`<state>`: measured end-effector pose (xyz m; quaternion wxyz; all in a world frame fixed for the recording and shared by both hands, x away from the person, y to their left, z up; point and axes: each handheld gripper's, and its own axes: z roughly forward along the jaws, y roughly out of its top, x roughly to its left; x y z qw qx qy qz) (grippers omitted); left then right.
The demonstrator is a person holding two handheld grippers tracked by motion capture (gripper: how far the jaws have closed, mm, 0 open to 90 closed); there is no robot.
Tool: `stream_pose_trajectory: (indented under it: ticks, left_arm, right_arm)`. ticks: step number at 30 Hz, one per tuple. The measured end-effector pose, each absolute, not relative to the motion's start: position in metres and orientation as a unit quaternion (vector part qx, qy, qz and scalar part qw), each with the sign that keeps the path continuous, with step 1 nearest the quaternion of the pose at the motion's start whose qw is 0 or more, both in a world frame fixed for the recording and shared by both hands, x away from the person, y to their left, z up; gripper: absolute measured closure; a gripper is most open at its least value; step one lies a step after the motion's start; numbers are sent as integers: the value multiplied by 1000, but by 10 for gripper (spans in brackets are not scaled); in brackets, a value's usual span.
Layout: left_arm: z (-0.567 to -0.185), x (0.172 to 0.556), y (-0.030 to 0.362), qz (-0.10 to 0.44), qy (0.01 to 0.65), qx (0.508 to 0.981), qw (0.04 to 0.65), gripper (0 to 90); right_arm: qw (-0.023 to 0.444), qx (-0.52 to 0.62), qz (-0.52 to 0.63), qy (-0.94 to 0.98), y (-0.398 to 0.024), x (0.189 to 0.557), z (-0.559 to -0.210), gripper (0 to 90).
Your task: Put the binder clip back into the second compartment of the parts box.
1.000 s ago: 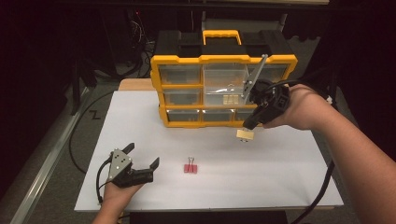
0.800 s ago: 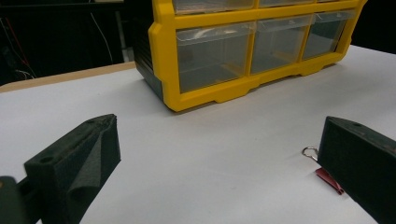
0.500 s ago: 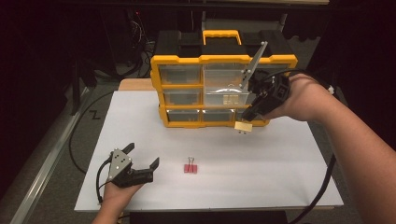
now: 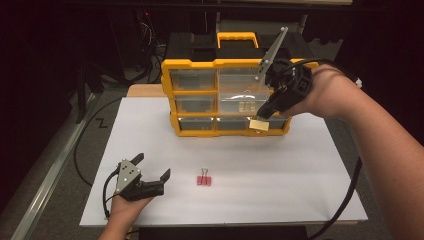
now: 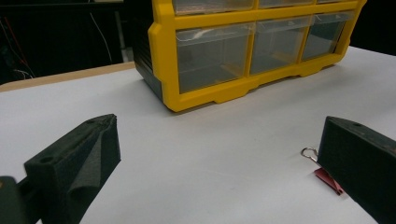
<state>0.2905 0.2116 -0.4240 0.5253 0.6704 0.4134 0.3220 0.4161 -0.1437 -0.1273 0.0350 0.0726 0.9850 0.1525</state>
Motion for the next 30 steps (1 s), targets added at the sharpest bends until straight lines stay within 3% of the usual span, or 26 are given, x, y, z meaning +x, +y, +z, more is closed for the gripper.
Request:
stream_pose_trajectory:
  ticks: [30]
  left_arm:
    - [-424,290,213,322,413,669,528,4]
  right_arm:
    - [74,75,161,981,-111,433,-64,900]
